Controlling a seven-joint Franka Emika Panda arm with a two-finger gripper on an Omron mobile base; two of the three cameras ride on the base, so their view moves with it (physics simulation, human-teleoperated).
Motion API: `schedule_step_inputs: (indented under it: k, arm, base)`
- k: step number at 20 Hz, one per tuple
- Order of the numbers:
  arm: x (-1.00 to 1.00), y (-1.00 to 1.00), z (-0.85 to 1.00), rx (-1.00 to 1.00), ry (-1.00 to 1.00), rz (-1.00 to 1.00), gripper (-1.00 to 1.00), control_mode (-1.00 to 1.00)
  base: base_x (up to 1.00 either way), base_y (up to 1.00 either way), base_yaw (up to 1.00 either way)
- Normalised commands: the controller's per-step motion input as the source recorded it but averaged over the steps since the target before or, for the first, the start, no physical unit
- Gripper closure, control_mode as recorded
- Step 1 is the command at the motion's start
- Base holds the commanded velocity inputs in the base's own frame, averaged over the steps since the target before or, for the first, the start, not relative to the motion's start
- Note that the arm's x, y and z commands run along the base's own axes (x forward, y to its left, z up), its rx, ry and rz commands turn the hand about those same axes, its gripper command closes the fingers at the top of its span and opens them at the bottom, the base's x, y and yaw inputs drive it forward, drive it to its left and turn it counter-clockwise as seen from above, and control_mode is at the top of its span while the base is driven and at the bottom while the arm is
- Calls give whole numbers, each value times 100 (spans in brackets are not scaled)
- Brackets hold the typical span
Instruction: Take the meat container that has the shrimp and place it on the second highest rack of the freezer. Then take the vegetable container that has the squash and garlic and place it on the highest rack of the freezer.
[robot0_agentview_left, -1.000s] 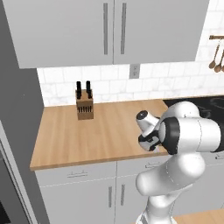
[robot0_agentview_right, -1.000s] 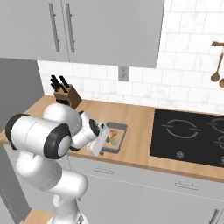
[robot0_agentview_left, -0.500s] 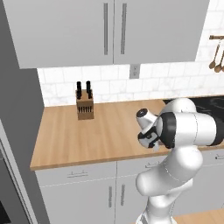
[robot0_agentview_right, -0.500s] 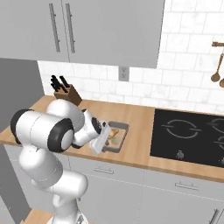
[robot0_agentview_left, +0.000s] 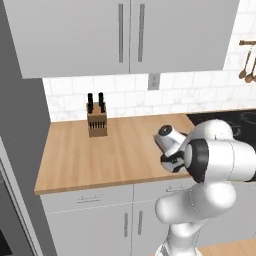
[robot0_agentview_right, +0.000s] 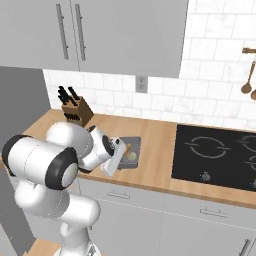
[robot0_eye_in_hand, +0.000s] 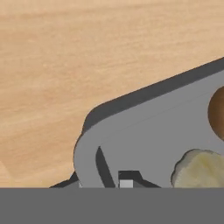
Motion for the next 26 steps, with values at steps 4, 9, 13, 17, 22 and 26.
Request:
schedule_step_inputs:
  k: [4,9,13,17,22,26]
  arm:
    - [-51,0,38,0,-19,0,100,-100]
    - [-42,0,66,0,-11,0,100,-100]
    - [-29,0,77,1,0,0,100,-100]
    - [-31,0,84,3,6,0,100,-100]
    - [-50,4,75,4,8,0,100,-100]
    - [-54,18,73,0,7,0,100,-100]
  base:
    - [0,0,0]
    - [0,0,0]
    - [0,0,0]
    - [0,0,0]
    - [0,0,0]
    - [0,0,0]
